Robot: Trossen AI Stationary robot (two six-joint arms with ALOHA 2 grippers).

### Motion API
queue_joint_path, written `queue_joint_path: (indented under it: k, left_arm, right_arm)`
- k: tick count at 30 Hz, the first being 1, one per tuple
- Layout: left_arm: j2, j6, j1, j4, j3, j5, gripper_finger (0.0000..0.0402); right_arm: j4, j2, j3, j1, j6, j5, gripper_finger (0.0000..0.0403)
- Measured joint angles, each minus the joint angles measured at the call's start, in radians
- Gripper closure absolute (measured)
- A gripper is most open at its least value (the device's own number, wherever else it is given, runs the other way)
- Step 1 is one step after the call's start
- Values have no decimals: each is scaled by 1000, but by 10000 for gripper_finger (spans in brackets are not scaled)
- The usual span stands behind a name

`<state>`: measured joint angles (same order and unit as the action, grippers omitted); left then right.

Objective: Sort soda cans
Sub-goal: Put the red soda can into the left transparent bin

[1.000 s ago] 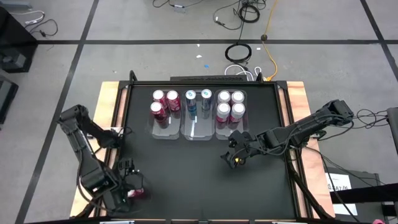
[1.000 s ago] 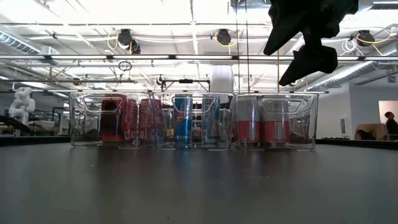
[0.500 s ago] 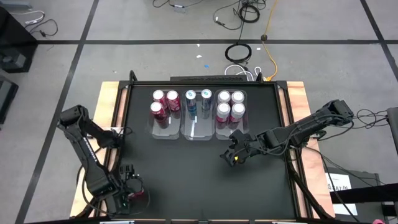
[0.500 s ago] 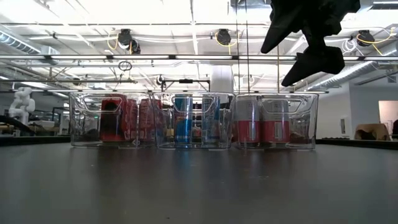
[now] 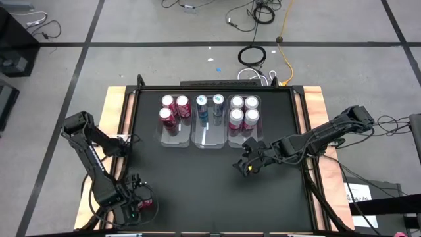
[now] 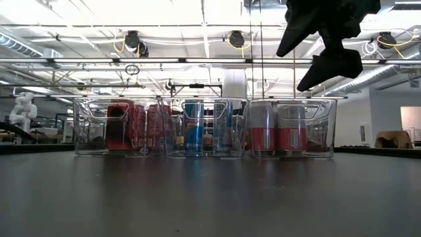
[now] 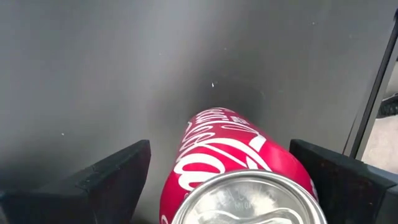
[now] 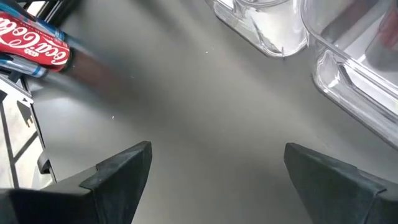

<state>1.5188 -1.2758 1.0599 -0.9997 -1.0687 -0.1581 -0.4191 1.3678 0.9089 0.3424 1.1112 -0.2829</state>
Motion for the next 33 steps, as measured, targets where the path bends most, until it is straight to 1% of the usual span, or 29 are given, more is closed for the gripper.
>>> queue_joint_path:
  k: [4,18,20,23,30,33]
  left_arm:
    - [0,0,0,0,0,0,11]
    - [0,1,0,3,0,0,11]
    - [0,19,0,4,0,7,11]
    - [0,68,1,3,0,47,11]
    - [0,106,1,-3,0,51,12]
    - [0,108,1,-2,0,51,27]
  right_arm:
    - [0,0,0,0,-23,0,44]
    - [0,0,0,0,-23,0,44]
    - [0,0,0,0,-23,0,44]
    - [0,0,0,0,-23,0,44]
    - [0,0,0,0,-7,0,44]
    - [0,0,0,0,-12,0,44]
